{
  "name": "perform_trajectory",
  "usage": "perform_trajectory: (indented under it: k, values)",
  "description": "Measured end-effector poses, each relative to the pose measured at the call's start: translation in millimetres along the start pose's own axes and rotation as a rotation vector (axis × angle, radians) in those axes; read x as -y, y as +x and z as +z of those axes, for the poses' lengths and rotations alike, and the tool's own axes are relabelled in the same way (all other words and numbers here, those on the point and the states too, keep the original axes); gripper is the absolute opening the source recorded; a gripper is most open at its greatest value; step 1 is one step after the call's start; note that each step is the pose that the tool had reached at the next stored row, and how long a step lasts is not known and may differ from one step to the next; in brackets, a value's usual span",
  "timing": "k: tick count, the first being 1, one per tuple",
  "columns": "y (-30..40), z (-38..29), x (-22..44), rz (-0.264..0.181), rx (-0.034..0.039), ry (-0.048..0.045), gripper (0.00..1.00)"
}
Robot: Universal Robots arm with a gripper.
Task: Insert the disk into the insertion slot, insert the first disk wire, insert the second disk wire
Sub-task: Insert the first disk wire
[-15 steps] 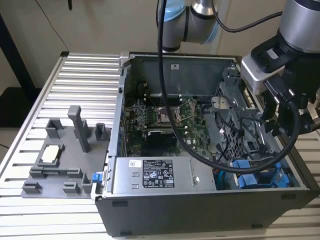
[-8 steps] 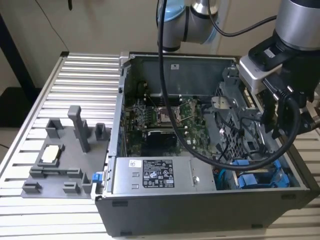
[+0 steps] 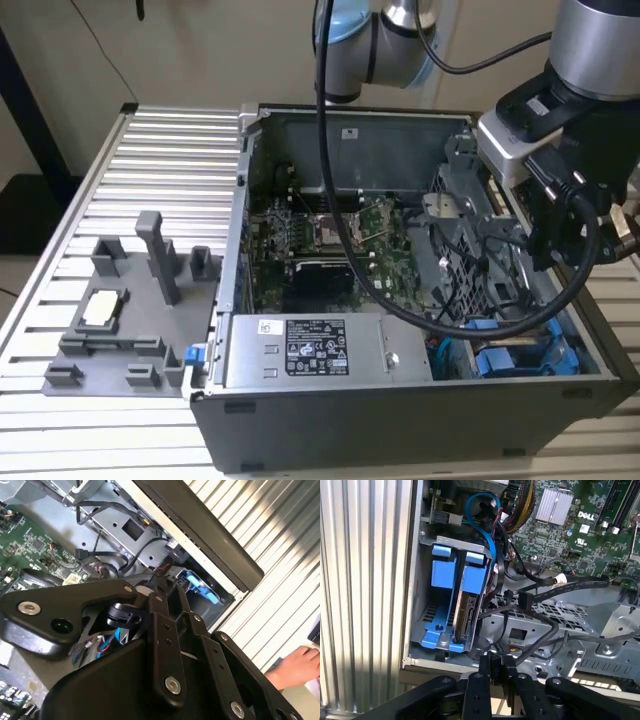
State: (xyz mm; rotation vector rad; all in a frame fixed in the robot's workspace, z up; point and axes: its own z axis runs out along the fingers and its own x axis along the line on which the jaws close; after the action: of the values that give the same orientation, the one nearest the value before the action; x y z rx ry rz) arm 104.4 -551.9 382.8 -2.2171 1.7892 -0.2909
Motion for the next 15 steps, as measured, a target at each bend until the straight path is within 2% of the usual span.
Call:
perform_trajectory:
  k: [5, 9, 15]
  values:
    - [0.0, 0.0, 0.0, 0.0, -0.0001, -0.0001, 0.2]
    - [0.4, 0.1, -0.1, 0.0, -0.0011, -0.0004, 0.19]
    - [11.9, 0.1, -1.4, 0.001, -0.0014, -0.0034, 0.19]
